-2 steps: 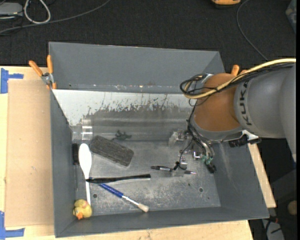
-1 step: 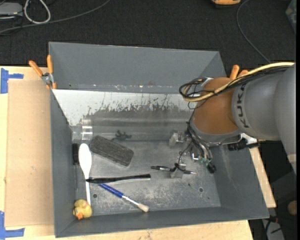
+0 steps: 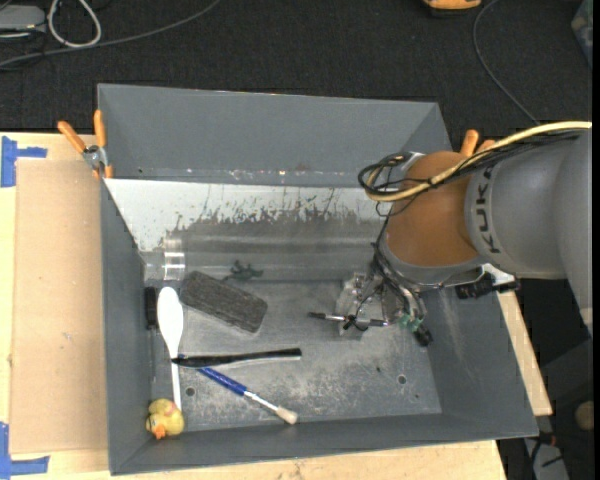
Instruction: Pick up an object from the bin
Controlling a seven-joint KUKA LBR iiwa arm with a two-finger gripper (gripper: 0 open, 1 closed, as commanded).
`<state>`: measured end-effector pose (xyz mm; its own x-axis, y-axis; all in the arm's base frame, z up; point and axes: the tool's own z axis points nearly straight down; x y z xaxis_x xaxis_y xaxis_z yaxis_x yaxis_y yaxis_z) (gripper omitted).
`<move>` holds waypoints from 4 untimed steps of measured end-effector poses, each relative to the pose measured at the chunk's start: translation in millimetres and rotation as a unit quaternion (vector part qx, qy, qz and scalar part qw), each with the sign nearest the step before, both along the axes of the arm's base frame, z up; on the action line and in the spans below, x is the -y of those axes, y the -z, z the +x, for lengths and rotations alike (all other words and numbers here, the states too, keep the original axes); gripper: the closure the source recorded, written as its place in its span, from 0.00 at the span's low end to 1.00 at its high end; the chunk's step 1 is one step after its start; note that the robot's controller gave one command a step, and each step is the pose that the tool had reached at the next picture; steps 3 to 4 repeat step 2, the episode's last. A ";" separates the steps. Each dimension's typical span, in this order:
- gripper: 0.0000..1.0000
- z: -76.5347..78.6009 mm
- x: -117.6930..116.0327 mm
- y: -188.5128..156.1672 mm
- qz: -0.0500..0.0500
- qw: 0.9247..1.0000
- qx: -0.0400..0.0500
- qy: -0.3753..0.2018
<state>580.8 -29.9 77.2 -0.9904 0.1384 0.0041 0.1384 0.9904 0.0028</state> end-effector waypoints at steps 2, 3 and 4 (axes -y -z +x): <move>1.00 -3.4 -0.3 -27.6 0.001 1.000 -0.006 -0.001; 1.00 -3.4 -0.3 -27.6 0.001 1.000 -0.006 -0.001; 1.00 -3.4 -0.3 -27.6 0.001 1.000 -0.006 -0.001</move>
Offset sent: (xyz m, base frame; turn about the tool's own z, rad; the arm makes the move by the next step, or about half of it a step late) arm 0.0001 0.0001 0.0971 -0.0006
